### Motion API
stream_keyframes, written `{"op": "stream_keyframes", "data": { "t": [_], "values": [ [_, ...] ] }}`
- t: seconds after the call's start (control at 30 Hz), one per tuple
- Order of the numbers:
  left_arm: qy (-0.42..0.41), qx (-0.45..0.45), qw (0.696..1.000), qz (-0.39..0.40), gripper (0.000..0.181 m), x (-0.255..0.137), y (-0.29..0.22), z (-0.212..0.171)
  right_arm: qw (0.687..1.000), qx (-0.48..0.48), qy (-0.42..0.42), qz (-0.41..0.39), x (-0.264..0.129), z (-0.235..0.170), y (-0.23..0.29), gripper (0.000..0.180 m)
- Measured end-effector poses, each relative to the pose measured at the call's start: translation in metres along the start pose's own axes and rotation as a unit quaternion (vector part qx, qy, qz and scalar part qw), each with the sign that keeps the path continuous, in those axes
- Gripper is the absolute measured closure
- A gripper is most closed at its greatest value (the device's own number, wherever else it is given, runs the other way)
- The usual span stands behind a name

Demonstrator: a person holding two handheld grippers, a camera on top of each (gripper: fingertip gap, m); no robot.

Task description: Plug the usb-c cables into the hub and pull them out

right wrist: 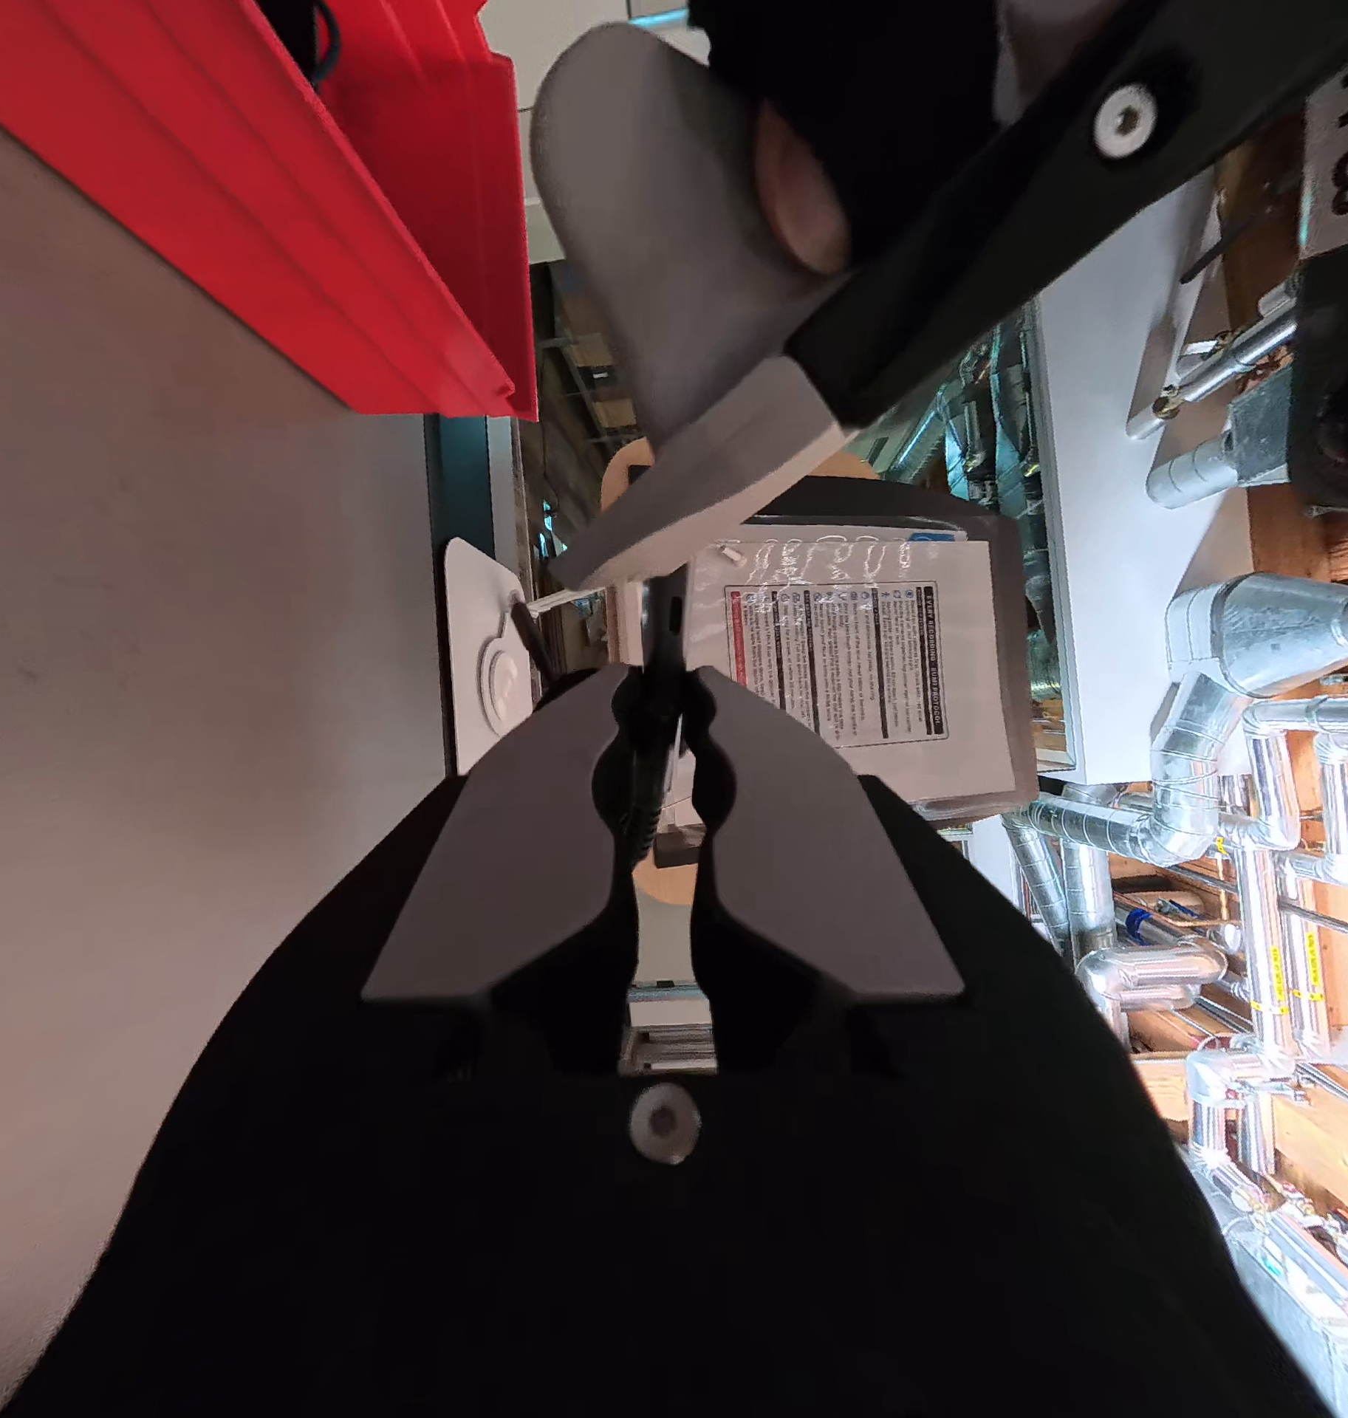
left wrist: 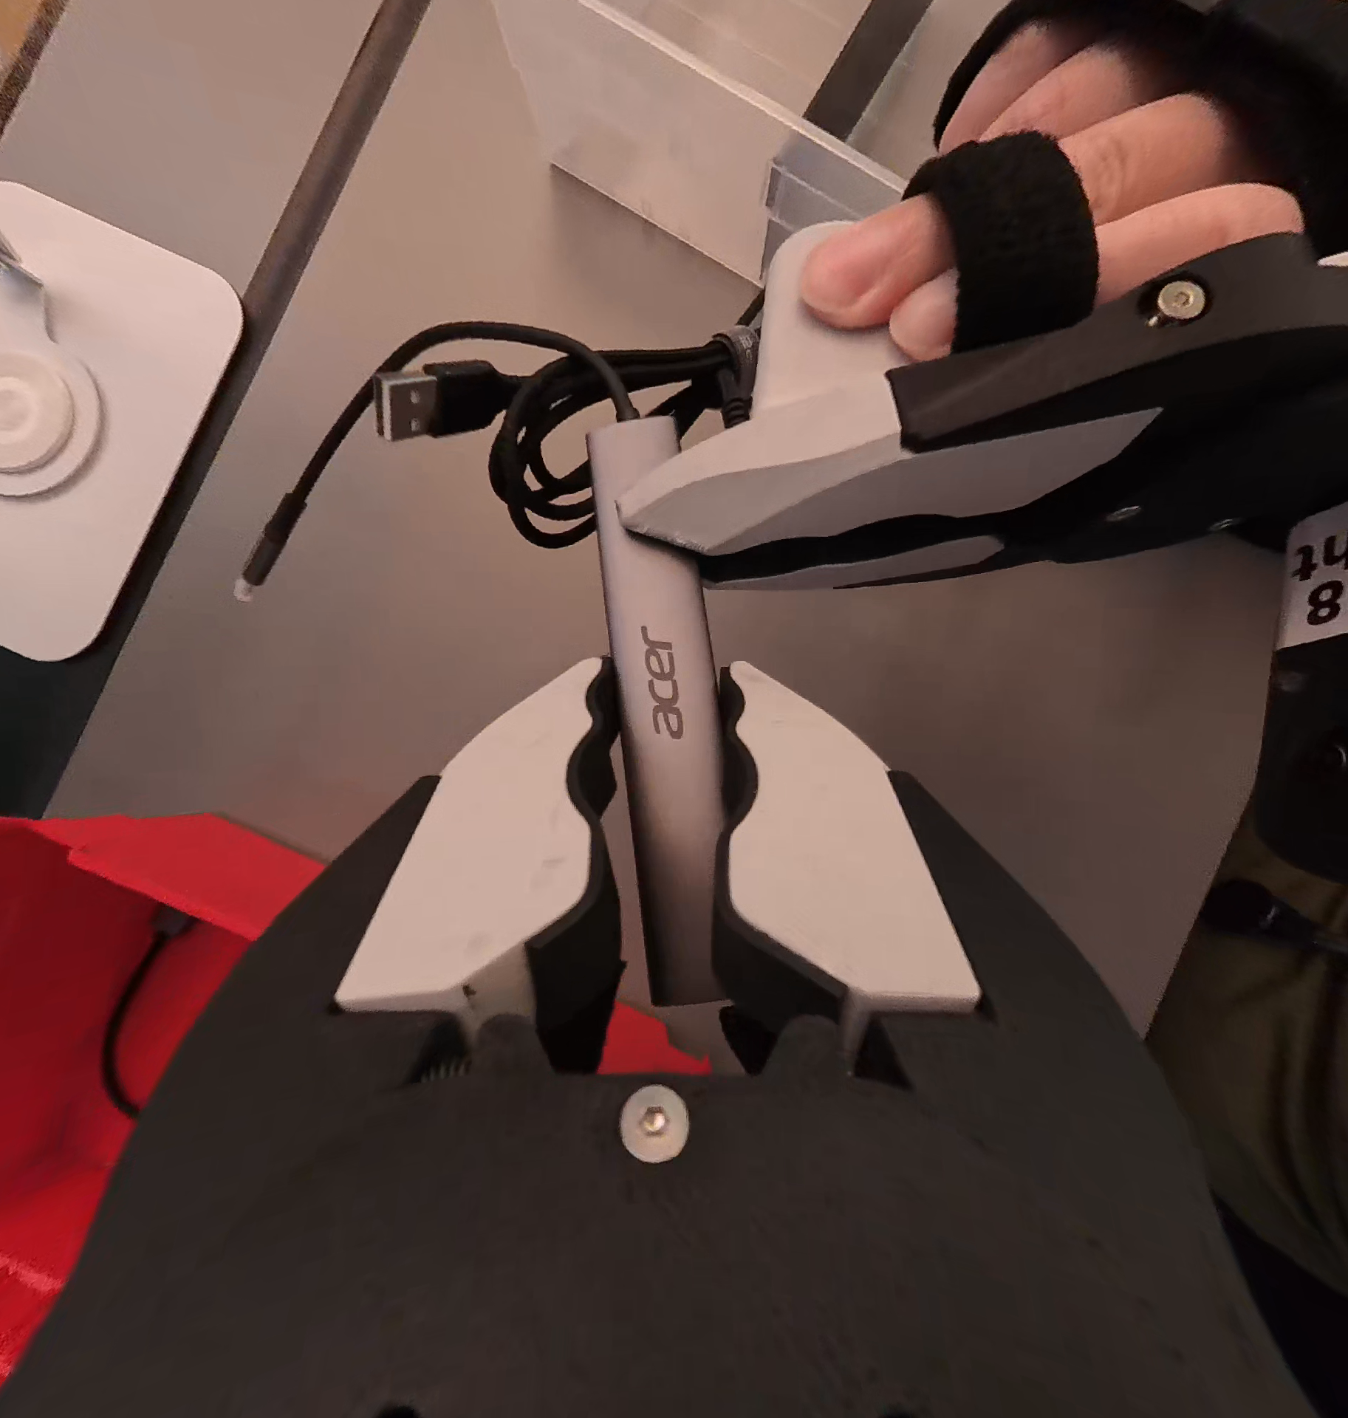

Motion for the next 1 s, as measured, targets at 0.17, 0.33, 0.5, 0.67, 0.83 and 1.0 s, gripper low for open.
{"op": "stream_keyframes", "data": {
  "t": [0.17, 0.33, 0.5, 0.67, 0.83, 1.0],
  "values": [
    [-0.046, -0.024, 0.998, -0.021, 0.157, 0.012, 0.003, -0.007, 0.999, -0.027, 0.001, 0.019, 0.001, -0.005, 0.006, 0.17],
    [-0.067, -0.069, 0.993, -0.064, 0.157, 0.037, -0.002, -0.028, 0.993, -0.067, -0.017, 0.097, -0.004, -0.006, 0.026, 0.169],
    [-0.099, -0.119, 0.984, -0.091, 0.157, 0.058, -0.002, -0.046, 0.986, -0.099, -0.016, 0.137, 0.0, -0.006, 0.046, 0.169],
    [-0.115, -0.125, 0.98, -0.1, 0.158, 0.067, 0.0, -0.054, 0.984, -0.109, -0.017, 0.139, 0.003, -0.005, 0.054, 0.169],
    [-0.126, -0.162, 0.975, -0.09, 0.158, 0.068, -0.003, -0.055, 0.984, -0.112, -0.025, 0.135, 0.003, -0.005, 0.056, 0.169],
    [-0.106, -0.209, 0.967, -0.105, 0.158, 0.077, -0.01, -0.059, 0.98, -0.111, -0.026, 0.165, -0.002, -0.006, 0.065, 0.168]
  ]
}}
Point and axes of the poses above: each gripper's, where its closed fingertips meet, x out along the fingers, z out of its top, y = z × x across the jaws, the point moved 6 cm from there along -x, back along the fingers, and after that the axes turned 1 degree about -z, right-handed, at the moved point
